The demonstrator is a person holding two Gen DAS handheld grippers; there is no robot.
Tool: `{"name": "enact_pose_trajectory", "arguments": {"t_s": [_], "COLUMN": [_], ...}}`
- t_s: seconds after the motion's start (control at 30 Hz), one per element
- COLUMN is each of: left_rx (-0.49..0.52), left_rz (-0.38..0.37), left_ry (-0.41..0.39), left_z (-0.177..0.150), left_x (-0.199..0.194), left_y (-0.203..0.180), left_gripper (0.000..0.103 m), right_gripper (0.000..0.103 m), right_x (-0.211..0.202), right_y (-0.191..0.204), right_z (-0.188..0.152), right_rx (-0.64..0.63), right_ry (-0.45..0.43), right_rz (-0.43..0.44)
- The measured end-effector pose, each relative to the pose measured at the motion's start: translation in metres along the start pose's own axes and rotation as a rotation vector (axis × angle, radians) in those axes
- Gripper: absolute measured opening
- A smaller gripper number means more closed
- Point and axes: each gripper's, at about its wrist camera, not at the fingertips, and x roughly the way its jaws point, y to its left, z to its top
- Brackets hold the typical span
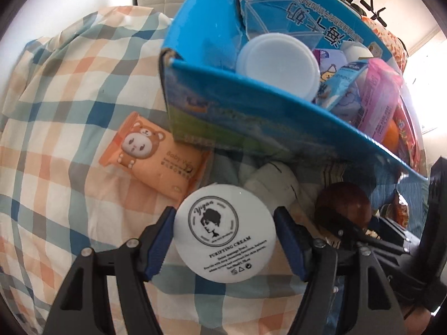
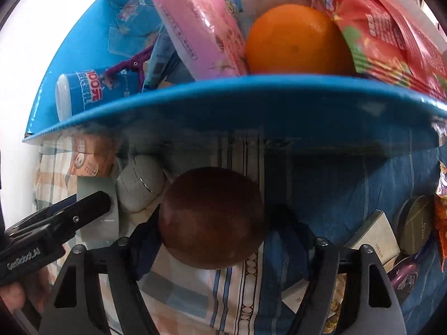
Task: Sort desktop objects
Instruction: 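Grasp the white cream jar with the left tool while the right tool grasps the red apple, then carry the cream jar and apple into the milk box and open both tools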
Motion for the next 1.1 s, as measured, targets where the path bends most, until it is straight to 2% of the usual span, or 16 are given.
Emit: {"name": "enact_pose_trajectory", "arguments": {"t_s": [0.03, 0.13, 0.33, 0.53, 0.7, 0.83, 1.1], "left_rx": [0.017, 0.041, 0.110, 0.125, 0.131, 0.110, 0.076], "left_rz": [0.008, 0.032, 0.064, 0.041, 0.025, -0.006, -0.068], "left_ry": [-0.005, -0.013, -0.032, -0.047, -0.093, -0.133, -0.237], "left_z": [-0.006, -0.024, -0.054, -0.065, -0.047, -0.031, 0.008], "left_x": [-0.005, -0.013, -0.024, -0.036, -0.058, -0.079, -0.127], "left_y": [-0.003, -0.004, -0.022, -0.036, -0.062, -0.067, -0.081], "left_gripper": [0.072, 0.072, 0.072, 0.072, 0.072, 0.072, 0.072], "right_gripper": [0.067, 0.067, 0.067, 0.067, 0.067, 0.067, 0.067], "right_x": [-0.003, -0.006, -0.018, -0.045, -0.076, -0.104, -0.144], "right_y": [0.003, 0.006, -0.006, -0.020, -0.022, -0.028, -0.028], "right_z": [-0.001, -0.007, -0.021, -0.038, -0.042, -0.037, -0.012], "right_rx": [-0.024, -0.061, -0.039, -0.021, -0.028, -0.008, 0.011], "right_ry": [-0.015, -0.025, -0.029, -0.059, -0.115, -0.159, -0.265], "right_rz": [-0.008, -0.029, -0.020, -0.003, 0.018, 0.053, 0.097]}}
